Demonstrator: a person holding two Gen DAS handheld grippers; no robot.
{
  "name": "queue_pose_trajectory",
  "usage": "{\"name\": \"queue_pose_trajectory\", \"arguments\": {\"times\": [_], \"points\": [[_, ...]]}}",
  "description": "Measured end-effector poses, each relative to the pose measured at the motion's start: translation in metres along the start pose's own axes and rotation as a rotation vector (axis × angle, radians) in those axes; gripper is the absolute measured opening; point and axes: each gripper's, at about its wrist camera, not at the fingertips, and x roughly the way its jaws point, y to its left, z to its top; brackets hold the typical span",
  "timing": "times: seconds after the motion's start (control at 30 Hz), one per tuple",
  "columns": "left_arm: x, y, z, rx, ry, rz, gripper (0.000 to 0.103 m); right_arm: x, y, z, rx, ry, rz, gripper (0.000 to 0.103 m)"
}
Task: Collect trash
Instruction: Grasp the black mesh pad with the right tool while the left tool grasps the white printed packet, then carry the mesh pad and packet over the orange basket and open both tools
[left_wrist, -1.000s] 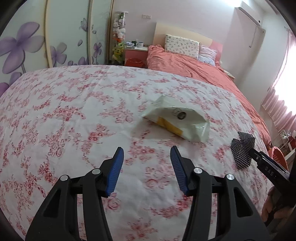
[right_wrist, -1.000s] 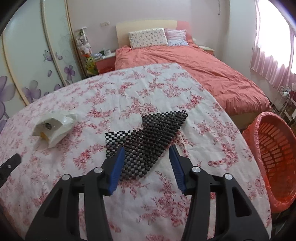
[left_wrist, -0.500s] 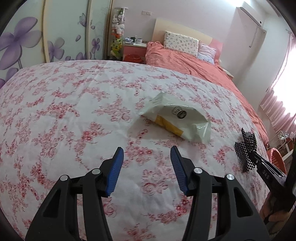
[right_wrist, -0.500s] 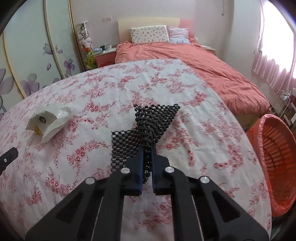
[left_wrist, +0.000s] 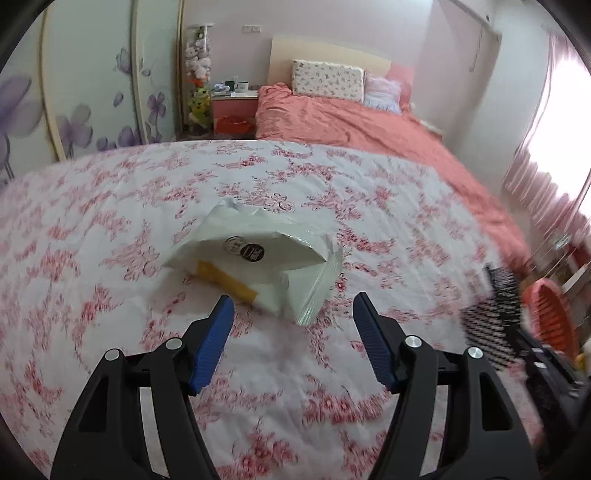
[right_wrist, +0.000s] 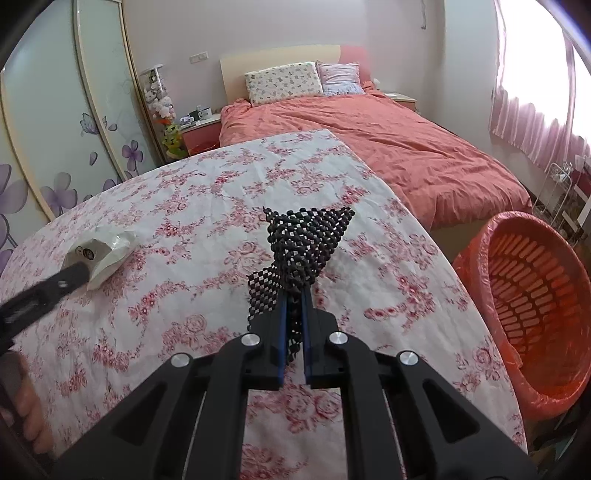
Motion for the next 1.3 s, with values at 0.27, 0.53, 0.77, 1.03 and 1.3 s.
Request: {"name": "queue_pose_trajectory", "arguments": {"times": [0.27, 0.53, 0.77, 1.03, 1.3], "points": [[0.034, -0.007, 0.0, 0.02, 0.082, 0.046, 0.019, -0.008, -0.015, -0.005, 0.027, -0.001, 0.006, 0.008], [0.007, -0.01, -0.005, 0.043, -0.002, -0.03, 0.005, -0.025, -0.029, -0.008, 0.049, -0.023, 0.004, 0.008], [-0.023, -0.03, -0.007, 0.076, -0.048, -0.131, 0.004, -0.043, -0.044, -0.013, 0.069, -0.049, 0.004, 0.008], [-0.05, -0.073, -0.014, 0.132, -0.061, -0.245, 0.004, -0.068, -0.072, -0.019, 0.113, -0.083, -0.009, 0.008], [-0.061, -0.122, -0.026, 0.203, -0.052, -0.319, 0.004, -0.093, -0.105, -0.028, 0.16, -0.121, -0.044, 0.008]]}}
